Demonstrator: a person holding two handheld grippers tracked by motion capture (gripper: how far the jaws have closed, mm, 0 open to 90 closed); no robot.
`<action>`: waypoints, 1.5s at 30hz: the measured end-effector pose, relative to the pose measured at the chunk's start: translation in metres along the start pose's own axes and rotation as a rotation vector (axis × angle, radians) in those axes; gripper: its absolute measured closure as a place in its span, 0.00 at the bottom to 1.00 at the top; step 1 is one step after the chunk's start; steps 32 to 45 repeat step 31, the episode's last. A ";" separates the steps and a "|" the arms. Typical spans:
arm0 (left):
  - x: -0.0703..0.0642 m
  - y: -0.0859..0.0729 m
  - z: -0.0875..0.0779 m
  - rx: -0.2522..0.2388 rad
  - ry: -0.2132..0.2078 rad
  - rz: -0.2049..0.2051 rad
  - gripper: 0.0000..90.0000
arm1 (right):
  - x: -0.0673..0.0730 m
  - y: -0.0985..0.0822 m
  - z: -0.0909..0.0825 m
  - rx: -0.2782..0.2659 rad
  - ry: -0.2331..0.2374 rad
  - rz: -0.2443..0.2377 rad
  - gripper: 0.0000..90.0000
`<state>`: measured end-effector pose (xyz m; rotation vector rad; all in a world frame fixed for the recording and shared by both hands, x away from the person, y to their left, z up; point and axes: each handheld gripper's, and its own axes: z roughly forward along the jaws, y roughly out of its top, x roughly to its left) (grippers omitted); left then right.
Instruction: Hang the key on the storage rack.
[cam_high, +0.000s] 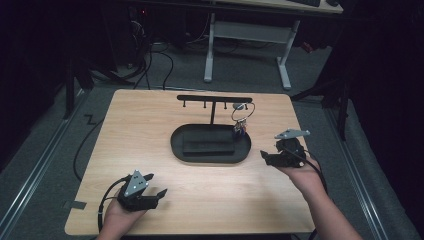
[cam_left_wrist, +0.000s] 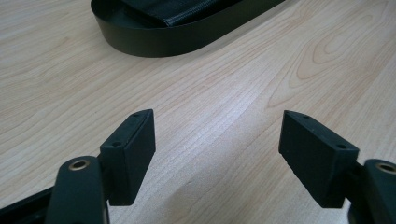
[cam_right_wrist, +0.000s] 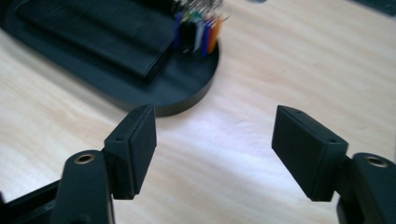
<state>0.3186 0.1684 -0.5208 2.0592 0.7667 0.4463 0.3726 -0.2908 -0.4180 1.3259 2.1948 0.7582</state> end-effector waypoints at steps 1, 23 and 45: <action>0.000 0.000 0.000 0.002 -0.002 -0.001 0.31 | 0.002 -0.003 0.002 0.002 0.007 -0.003 0.34; -0.014 0.005 0.010 0.021 -0.027 -0.018 0.32 | 0.022 -0.124 0.012 -0.280 0.158 0.191 0.22; -0.011 0.004 0.006 0.025 -0.029 -0.002 0.32 | 0.021 -0.124 0.021 -0.221 0.189 0.218 0.22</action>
